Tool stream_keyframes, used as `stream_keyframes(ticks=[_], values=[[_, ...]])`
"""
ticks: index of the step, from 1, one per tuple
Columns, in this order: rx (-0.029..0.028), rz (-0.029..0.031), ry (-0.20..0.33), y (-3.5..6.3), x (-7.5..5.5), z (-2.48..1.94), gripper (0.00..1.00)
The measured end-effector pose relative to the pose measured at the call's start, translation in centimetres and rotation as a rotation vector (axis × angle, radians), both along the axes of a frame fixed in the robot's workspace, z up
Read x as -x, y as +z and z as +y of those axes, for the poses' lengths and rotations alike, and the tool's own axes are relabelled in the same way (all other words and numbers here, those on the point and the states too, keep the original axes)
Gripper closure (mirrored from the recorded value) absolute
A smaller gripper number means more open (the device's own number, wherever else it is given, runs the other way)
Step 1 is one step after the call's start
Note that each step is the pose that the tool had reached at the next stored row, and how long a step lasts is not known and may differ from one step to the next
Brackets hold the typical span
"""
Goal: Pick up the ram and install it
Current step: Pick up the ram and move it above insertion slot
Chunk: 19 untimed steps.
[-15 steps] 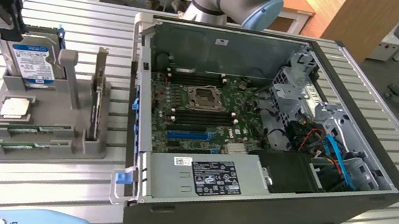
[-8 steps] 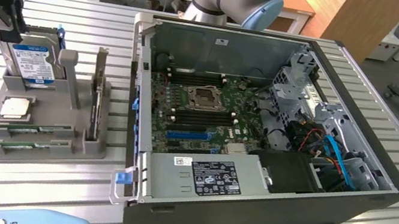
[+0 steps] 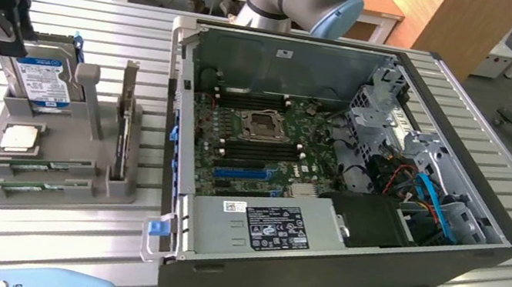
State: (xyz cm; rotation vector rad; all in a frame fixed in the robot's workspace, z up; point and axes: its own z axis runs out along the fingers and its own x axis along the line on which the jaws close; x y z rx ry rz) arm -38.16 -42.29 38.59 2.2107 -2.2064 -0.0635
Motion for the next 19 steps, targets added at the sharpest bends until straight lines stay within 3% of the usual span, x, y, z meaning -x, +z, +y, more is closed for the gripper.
stream_keyframes(ticks=[19], values=[[-0.0006, 0.0000, 0.002, 0.00, 0.1, -3.35, 0.63]])
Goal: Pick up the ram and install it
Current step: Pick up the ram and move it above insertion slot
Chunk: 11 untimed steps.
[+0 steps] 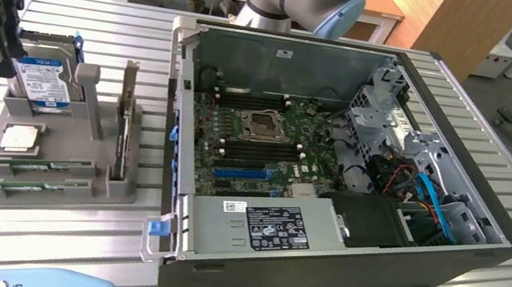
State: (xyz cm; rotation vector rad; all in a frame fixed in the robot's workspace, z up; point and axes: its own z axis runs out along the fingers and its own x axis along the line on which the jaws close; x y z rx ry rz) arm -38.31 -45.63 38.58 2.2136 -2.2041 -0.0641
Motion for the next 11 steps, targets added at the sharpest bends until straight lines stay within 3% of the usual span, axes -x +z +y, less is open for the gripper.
stream_keyframes(ticks=[6, 11], values=[[0.0001, 0.0001, 0.001, 0.01, 0.05, -0.74, 0.63], [-0.0001, -0.0001, 0.001, -0.07, 0.06, -0.75, 0.63]])
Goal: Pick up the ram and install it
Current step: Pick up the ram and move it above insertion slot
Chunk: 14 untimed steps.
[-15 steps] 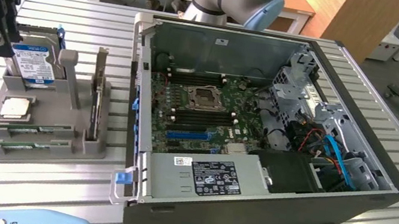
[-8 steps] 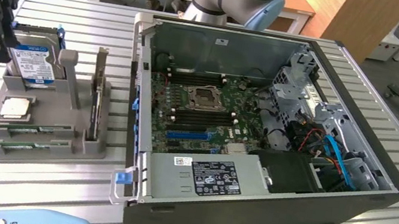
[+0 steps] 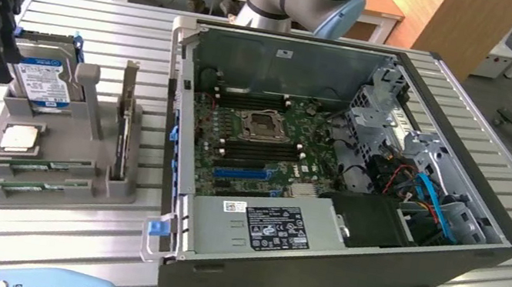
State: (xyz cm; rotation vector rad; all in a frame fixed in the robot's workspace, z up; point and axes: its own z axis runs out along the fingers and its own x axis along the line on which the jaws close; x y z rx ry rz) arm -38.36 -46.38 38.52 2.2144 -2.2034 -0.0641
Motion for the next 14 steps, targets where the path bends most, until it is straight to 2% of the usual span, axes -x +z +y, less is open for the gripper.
stream_keyframes(ticks=[14], values=[[0.0001, 0.0001, 0.000, -1.87, 0.0, 0.00, 0.63]])
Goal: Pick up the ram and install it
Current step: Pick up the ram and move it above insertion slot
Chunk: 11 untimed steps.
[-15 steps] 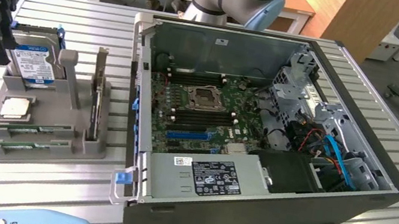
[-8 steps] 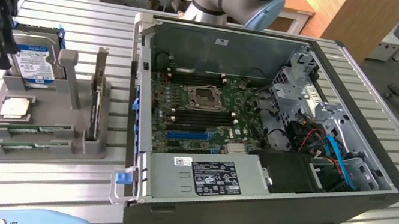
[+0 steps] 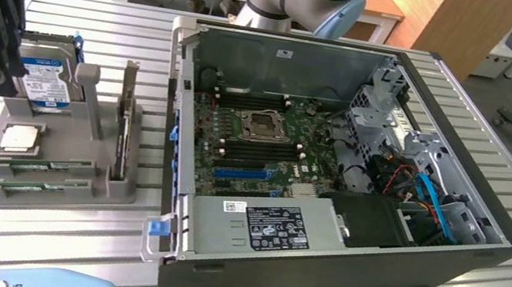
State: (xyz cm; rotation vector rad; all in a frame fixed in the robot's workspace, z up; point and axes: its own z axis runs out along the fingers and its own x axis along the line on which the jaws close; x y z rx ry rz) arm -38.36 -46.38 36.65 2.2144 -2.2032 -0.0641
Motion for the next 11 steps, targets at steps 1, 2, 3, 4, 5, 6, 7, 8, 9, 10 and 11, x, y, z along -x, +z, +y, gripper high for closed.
stream_keyframes(ticks=[1, 2, 3, 4, 5, 6, 7, 8, 9, 10, 11], values=[[0.0001, 0.0001, 0.000, -0.07, 0.00, 0.00, 0.63], [0.0001, 0.0002, 0.000, -0.14, 0.00, 0.00, 0.63], [0.0001, 0.0001, 0.000, -0.22, 0.00, 0.00, 0.63], [0.0001, 0.0001, 0.000, -0.26, 0.00, 0.00, 0.63], [0.0001, 0.0001, 0.000, -0.31, 0.00, 0.00, 0.63], [0.0001, 0.0001, 0.000, -0.35, 0.00, 0.00, 0.63], [0.0000, 0.0001, 0.000, -0.40, 0.00, 0.00, 0.63], [0.0001, 0.0001, 0.000, -0.45, 0.00, 0.00, 0.63], [0.0001, 0.0001, 0.000, -0.48, 0.00, 0.00, 0.63], [0.0001, 0.0002, 0.000, -0.52, 0.00, 0.00, 0.63], [0.0002, 0.0002, 0.000, -0.54, 0.00, 0.00, 0.63]])
